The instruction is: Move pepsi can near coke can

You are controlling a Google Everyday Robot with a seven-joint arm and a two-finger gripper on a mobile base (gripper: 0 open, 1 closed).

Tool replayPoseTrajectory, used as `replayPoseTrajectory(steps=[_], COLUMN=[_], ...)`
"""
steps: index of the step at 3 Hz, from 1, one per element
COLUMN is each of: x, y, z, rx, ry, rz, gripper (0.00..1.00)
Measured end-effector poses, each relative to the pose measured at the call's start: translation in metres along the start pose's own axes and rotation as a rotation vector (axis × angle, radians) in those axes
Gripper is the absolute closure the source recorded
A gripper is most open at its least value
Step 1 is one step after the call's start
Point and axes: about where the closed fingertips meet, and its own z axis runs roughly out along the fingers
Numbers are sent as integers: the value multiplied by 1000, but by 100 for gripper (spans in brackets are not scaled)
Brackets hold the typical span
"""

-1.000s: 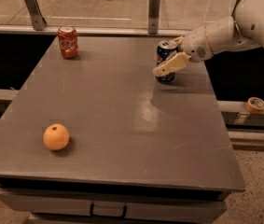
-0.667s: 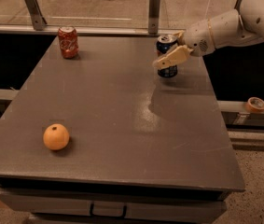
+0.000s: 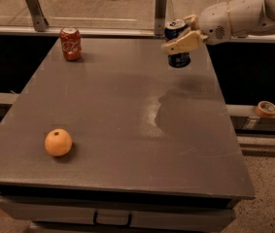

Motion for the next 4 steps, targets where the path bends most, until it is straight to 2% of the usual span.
replayPoseTrajectory(steps=[1, 2, 3, 4], x=[0, -14, -43, -73], y=[0, -2, -10, -18], z=[0, 30, 85, 142], rx=[0, -27, -55, -59], ry=[0, -45, -123, -186], rz=[0, -11, -38, -57], gripper=[100, 100, 100, 100])
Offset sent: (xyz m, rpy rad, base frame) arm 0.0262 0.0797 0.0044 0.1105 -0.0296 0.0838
